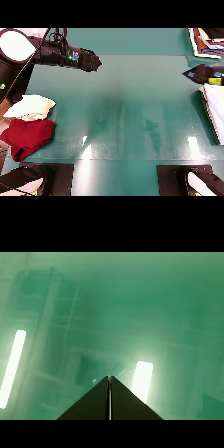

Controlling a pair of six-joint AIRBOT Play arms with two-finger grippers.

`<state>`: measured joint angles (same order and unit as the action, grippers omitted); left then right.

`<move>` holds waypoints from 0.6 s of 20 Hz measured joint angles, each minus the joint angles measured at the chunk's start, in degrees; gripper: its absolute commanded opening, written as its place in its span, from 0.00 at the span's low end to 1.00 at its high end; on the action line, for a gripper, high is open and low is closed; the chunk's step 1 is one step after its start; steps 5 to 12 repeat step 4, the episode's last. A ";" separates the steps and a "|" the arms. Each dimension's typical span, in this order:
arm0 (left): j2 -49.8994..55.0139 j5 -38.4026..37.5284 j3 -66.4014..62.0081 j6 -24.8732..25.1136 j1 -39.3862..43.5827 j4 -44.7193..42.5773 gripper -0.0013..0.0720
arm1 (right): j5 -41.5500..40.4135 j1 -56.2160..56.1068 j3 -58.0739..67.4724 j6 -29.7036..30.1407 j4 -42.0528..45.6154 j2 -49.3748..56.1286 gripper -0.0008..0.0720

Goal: Fold the shirts.

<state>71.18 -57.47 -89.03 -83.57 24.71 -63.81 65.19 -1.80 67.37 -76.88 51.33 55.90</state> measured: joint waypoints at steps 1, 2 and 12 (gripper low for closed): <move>0.00 0.00 -0.02 0.00 0.00 0.00 0.05 | -0.44 -1.31 0.00 0.00 -0.02 0.00 0.03; 0.00 0.00 -0.02 0.00 0.00 0.02 0.05 | -0.61 -2.36 0.00 0.00 -0.04 0.00 0.03; 0.00 0.00 -0.02 0.00 0.00 0.02 0.05 | -0.57 -3.34 0.00 0.00 -0.22 0.00 0.03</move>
